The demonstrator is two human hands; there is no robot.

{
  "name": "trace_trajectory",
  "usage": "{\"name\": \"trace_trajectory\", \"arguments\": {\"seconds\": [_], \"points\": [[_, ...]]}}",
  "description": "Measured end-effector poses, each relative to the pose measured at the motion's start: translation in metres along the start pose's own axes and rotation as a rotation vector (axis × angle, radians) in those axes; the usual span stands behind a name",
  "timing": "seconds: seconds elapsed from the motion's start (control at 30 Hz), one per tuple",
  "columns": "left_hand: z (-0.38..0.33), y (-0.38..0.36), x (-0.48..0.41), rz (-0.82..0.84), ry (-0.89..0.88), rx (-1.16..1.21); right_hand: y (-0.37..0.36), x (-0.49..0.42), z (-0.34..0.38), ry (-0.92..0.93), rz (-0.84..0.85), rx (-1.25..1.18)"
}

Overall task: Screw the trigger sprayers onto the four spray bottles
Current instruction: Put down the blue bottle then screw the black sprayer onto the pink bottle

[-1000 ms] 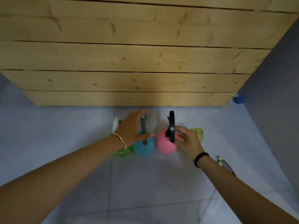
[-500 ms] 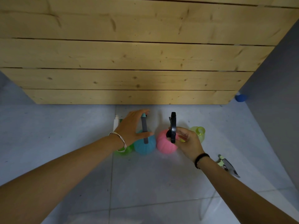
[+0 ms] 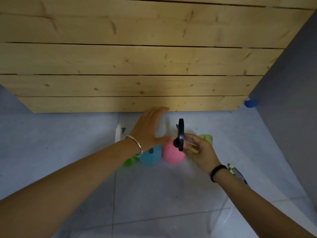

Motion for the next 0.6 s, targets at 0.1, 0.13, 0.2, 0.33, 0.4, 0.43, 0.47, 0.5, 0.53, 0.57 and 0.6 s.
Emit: {"name": "trace_trajectory", "arguments": {"seconds": [0.1,0.13,0.2,0.33,0.4,0.43,0.47,0.5,0.53,0.57,0.6], "points": [[-0.019,-0.020,-0.014,0.089,-0.071,-0.009,0.027,0.007,0.008,0.030,-0.142,0.025],[-0.022,-0.027,-0.017,0.127,-0.077,-0.018,0.038,0.010,0.014,0.075,-0.205,0.030],[-0.023,-0.040,-0.022,0.189,-0.070,-0.036,0.060,0.016,0.022,0.145,-0.312,0.052],[-0.022,-0.053,-0.028,0.230,-0.061,-0.083,0.081,0.014,0.005,0.069,-0.331,0.048],[-0.019,-0.055,-0.027,0.236,-0.040,-0.091,0.080,0.011,-0.010,-0.002,-0.307,0.046],[-0.017,-0.056,-0.026,0.239,-0.023,-0.089,0.079,0.010,-0.015,-0.024,-0.302,0.040],[-0.016,-0.057,-0.025,0.239,-0.006,-0.083,0.078,0.009,-0.019,-0.039,-0.298,0.027],[-0.015,-0.057,-0.025,0.233,0.006,-0.073,0.077,0.009,-0.022,-0.050,-0.295,0.013],[-0.015,-0.057,-0.024,0.224,0.015,-0.062,0.077,0.008,-0.023,-0.056,-0.291,0.002],[-0.015,-0.056,-0.024,0.217,0.019,-0.056,0.076,0.007,-0.024,-0.059,-0.289,-0.006],[-0.015,-0.056,-0.024,0.213,0.021,-0.058,0.075,0.006,-0.024,-0.058,-0.287,-0.013]]}}
Point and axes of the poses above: each hand's wrist, its own x-axis away from the middle knuckle, its own y-axis out of the back of the hand, z = x × y, the point moved 8 cm from there along -x, towards the middle knuckle, and after that the axes turned 8 degrees about -y, right-handed, at the moved point
